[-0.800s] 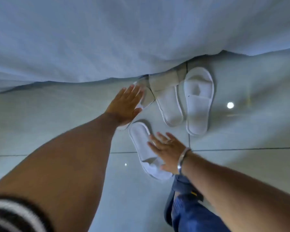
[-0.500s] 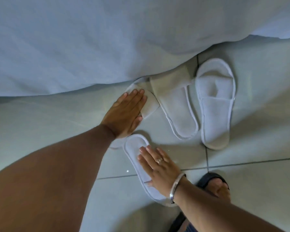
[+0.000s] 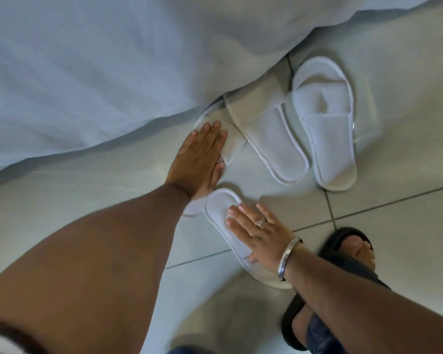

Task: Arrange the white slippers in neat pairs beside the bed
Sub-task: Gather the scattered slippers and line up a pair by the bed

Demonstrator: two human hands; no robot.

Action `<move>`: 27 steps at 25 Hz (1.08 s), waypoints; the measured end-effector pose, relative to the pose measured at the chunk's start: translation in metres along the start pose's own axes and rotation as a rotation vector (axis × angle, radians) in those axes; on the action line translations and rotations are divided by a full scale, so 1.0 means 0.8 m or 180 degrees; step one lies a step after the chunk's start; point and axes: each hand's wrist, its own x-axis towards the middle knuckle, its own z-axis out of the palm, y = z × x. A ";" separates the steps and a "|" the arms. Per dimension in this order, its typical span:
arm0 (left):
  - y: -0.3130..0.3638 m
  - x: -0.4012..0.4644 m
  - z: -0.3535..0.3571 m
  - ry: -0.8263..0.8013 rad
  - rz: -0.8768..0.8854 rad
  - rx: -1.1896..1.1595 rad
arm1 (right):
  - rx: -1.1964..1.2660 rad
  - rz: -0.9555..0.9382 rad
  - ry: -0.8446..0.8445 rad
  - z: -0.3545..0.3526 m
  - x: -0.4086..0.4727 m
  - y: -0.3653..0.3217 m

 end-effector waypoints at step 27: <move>-0.096 -0.162 -0.024 -0.0644 0.0657 0.0313 | 0.0842 0.1145 0.0793 0.007 0.061 -0.102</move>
